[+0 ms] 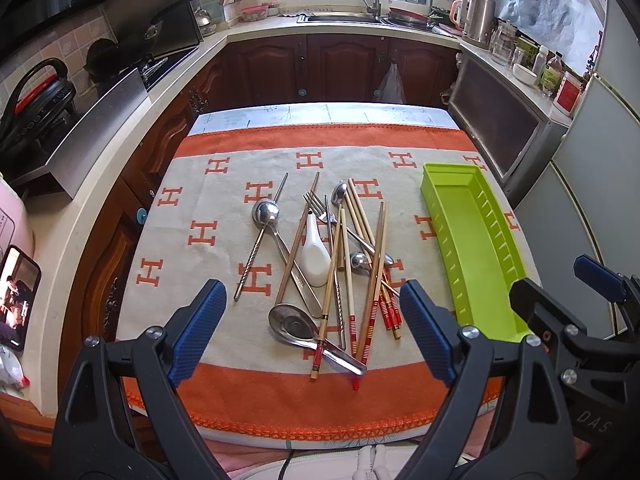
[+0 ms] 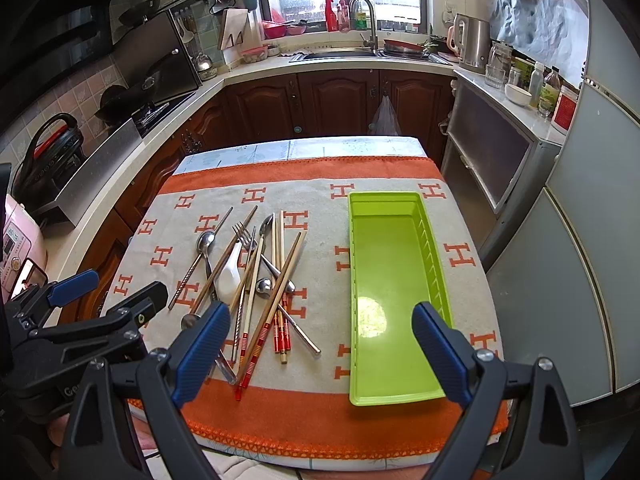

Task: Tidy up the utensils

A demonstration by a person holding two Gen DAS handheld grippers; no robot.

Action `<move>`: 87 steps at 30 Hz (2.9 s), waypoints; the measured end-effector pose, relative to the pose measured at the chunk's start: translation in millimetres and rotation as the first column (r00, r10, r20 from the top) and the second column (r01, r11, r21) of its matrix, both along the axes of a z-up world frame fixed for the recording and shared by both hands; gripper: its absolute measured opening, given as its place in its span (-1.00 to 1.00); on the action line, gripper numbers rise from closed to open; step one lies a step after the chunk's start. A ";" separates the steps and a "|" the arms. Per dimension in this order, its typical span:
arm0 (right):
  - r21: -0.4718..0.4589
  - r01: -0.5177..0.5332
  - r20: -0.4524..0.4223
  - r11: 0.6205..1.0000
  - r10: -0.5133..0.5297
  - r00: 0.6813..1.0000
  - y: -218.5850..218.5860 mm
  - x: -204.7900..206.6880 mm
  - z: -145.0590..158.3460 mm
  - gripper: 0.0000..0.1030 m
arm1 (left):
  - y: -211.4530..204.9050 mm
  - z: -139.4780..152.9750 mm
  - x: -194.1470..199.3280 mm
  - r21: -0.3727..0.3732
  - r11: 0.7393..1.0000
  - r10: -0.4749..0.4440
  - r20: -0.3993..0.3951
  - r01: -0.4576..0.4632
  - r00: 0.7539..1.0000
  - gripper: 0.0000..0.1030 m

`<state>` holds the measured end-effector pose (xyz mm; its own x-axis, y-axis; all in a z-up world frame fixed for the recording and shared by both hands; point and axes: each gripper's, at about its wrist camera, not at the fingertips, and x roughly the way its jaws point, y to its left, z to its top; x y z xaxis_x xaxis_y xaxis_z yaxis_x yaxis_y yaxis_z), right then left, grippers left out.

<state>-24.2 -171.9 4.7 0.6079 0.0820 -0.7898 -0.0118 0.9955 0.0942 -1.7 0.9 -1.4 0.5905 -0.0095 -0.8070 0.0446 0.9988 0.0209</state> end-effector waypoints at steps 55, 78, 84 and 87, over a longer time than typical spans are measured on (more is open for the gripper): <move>0.070 -0.075 -0.086 0.995 0.081 0.993 16.0 86.0 -11.9 0.14 | 77.2 7.6 71.7 0.043 0.995 0.086 0.022 -0.087 0.996 0.70; 0.388 -0.049 -0.391 0.920 0.213 0.895 110.1 186.9 -140.2 -0.32 | 116.0 -143.4 165.6 0.051 0.998 -0.024 -0.171 0.033 0.985 0.47; 0.391 -0.007 -0.437 0.920 0.192 0.879 123.8 198.0 -160.3 -0.44 | 120.0 -163.8 167.2 0.052 0.998 -0.035 -0.204 0.046 0.978 0.43; 0.372 0.003 -0.443 0.928 0.175 0.879 129.3 204.1 -164.3 -0.48 | 122.8 -168.0 166.9 0.039 0.998 -0.042 -0.214 0.052 0.976 0.42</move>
<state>179.9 -42.6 -159.6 0.1584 0.4417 -0.8831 0.0378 0.8910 0.4525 165.2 123.6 -169.4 0.4052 0.0051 -0.9142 0.0997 0.9938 0.0498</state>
